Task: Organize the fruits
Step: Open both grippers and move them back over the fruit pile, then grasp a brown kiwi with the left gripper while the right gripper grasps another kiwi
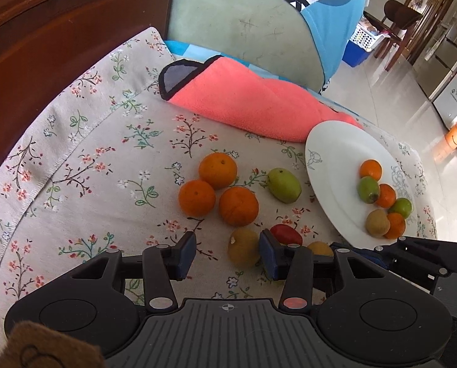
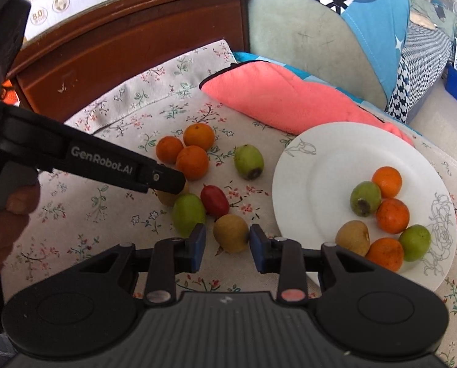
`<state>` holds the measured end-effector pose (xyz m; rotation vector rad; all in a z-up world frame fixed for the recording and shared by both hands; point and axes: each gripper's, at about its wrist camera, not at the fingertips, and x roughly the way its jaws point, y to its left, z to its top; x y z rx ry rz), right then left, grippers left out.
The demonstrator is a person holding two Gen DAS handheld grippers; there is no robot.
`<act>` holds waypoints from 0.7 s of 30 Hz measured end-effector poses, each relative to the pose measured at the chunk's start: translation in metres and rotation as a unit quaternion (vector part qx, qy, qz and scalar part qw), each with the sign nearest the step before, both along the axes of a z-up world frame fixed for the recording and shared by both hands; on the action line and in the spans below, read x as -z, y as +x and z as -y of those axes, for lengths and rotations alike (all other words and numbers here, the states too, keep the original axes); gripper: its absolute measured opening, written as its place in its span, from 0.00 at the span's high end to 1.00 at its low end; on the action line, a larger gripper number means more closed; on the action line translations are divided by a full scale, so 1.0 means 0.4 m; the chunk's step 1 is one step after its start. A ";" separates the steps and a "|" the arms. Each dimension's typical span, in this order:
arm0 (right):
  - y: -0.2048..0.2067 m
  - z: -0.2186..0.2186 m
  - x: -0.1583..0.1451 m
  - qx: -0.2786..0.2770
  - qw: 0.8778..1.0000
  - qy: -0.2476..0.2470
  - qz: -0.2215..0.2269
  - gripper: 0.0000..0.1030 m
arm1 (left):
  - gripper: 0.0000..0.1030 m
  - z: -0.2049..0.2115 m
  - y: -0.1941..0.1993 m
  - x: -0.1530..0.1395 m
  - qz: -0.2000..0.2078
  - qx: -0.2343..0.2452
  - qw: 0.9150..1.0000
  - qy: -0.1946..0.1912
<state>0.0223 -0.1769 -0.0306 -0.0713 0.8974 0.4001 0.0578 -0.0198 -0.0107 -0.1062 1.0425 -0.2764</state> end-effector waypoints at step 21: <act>-0.015 0.007 -0.002 -0.010 1.000 0.019 -0.015 0.75 | 0.59 -0.007 -0.006 0.001 0.007 0.004 1.000 0.008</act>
